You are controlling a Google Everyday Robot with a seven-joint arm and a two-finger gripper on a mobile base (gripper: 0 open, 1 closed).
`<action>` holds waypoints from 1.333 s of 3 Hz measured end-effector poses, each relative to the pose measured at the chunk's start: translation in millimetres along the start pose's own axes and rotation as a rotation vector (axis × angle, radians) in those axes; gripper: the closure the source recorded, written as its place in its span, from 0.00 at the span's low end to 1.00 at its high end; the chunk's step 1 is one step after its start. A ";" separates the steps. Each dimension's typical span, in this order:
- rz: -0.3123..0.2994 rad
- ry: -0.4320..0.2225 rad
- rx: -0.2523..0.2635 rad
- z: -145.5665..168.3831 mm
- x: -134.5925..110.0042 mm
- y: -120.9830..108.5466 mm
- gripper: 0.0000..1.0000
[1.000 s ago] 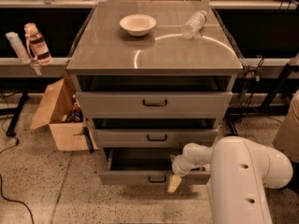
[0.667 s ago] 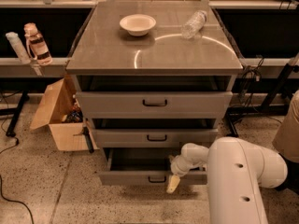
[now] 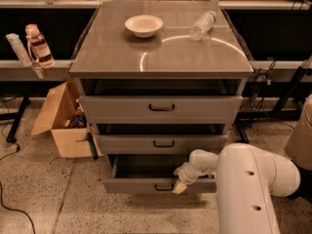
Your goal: Open bottom drawer
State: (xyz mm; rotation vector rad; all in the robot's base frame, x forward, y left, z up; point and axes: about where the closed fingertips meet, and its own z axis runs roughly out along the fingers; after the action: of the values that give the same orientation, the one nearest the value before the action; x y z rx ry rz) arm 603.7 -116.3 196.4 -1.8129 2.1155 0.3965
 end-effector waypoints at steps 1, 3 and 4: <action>0.000 0.000 0.000 0.0 0.0 0.0 0.64; 0.000 0.000 0.000 0.2 -0.1 0.1 1.00; -0.013 -0.008 -0.006 1.7 -4.5 0.2 1.00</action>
Offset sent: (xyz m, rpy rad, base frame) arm 0.0000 0.0000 0.0000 0.0000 0.0000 0.0000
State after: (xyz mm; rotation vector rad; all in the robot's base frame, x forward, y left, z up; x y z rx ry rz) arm 604.2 -111.6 196.8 -1.8241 2.0981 0.4064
